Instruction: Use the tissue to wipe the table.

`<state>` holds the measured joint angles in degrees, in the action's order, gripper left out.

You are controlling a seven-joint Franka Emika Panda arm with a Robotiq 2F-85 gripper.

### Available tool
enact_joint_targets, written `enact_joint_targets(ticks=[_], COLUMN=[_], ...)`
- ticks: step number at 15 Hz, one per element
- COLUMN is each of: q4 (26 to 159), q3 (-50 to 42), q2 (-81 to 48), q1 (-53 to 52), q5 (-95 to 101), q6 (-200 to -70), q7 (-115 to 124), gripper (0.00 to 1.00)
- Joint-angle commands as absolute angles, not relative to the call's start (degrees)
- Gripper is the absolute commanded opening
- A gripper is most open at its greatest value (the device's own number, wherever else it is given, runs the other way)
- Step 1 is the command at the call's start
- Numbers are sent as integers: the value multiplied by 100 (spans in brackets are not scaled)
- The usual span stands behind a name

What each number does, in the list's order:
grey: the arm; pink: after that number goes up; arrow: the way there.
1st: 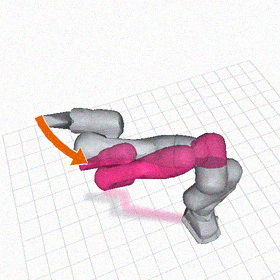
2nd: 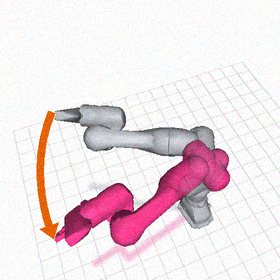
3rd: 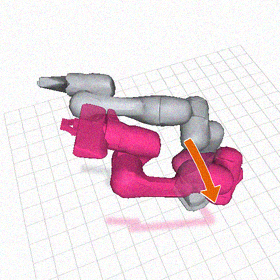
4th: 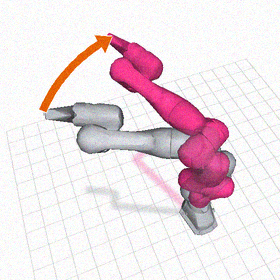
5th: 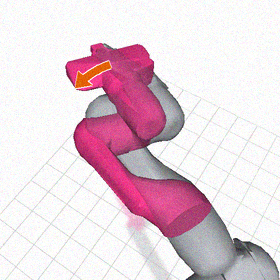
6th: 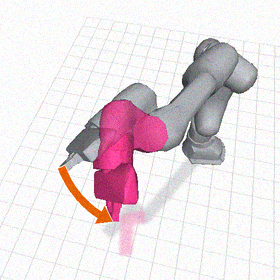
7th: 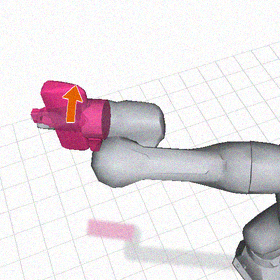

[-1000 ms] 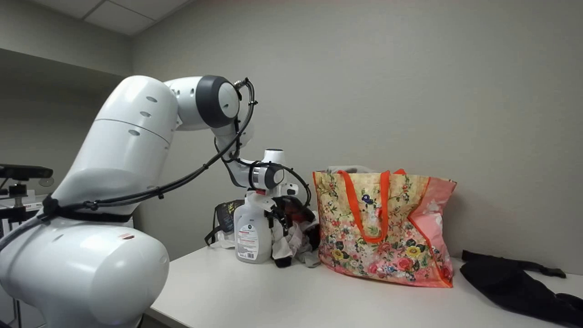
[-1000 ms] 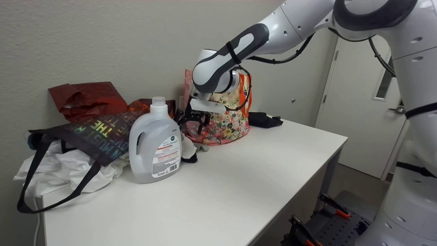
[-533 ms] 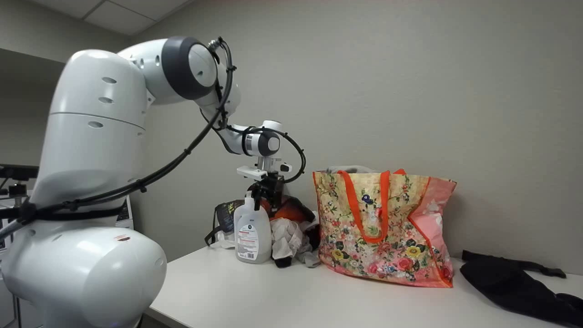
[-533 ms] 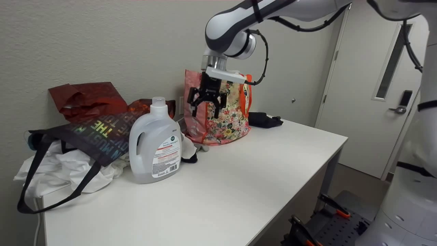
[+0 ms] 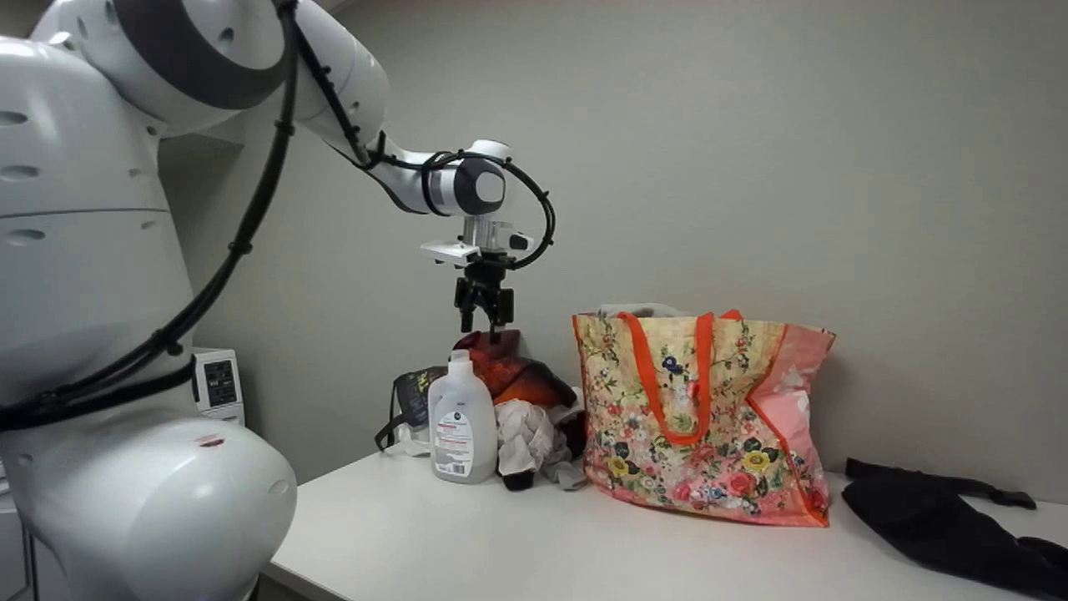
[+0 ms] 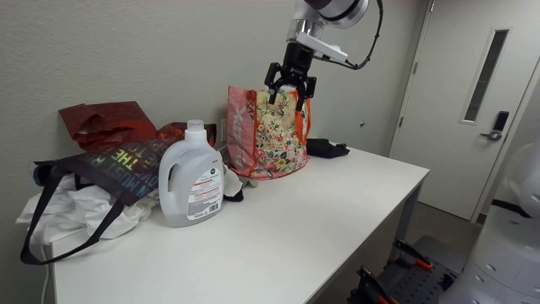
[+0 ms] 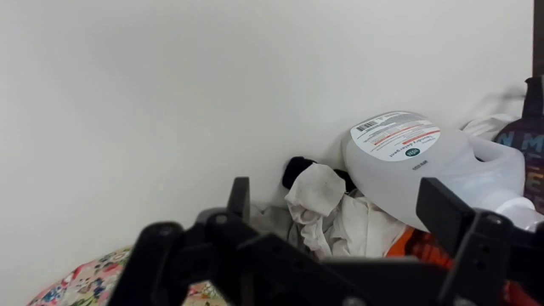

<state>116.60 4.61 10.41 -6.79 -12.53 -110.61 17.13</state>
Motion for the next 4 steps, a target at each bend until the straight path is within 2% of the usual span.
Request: enact_joint_targets(ticks=[1,4], q4=[12053,12258], q3=[477,530], q2=[1647,1858], q1=[-528,-507], q5=[-1263,-1243], q6=[-10955,-10982], q7=[1674,1680], gripper=[100,100])
